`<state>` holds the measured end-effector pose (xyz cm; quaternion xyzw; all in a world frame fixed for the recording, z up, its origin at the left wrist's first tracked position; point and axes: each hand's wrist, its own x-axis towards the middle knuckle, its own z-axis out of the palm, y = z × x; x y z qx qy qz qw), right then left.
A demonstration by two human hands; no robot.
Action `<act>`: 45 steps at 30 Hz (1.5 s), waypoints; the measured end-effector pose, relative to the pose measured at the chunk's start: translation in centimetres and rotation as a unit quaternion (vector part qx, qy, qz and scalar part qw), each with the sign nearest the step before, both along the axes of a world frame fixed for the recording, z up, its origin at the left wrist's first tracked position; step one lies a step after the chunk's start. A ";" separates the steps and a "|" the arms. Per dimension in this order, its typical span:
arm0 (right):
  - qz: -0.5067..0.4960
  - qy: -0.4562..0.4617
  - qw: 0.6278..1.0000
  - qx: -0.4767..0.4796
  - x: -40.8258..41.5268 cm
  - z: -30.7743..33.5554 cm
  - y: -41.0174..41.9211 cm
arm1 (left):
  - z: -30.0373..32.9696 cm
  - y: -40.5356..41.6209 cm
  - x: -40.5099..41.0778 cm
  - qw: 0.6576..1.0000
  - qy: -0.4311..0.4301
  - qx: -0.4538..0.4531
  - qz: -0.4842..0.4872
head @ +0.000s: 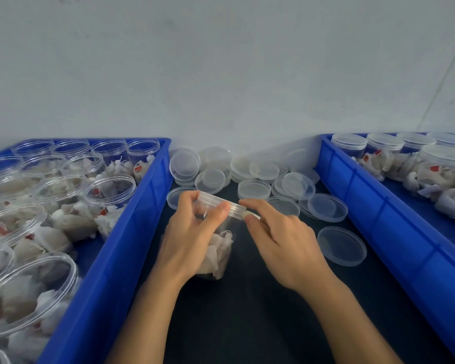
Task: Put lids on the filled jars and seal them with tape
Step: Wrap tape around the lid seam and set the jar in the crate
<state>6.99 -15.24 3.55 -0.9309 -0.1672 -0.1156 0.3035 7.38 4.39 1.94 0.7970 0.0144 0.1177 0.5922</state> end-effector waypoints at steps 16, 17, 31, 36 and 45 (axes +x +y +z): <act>-0.001 -0.005 1.000 0.008 0.0 -0.3 0.2 | -0.2 0.3 0.2 0.992 0.004 -0.101 -0.078; -0.001 -0.004 1.000 0.014 0.0 -0.3 0.3 | -0.2 0.3 0.3 0.992 0.001 -0.096 -0.079; -0.032 -0.001 0.999 0.000 -0.5 0.1 0.7 | 0.4 -1.6 -0.4 0.967 -0.077 0.230 0.083; -0.023 0.018 0.999 0.019 -0.4 -0.1 0.4 | -0.1 -1.7 0.0 0.979 -0.037 0.189 0.062; -0.010 0.020 0.999 0.039 0.3 -0.5 -0.3 | -0.7 -0.5 0.5 0.999 -0.021 0.034 0.024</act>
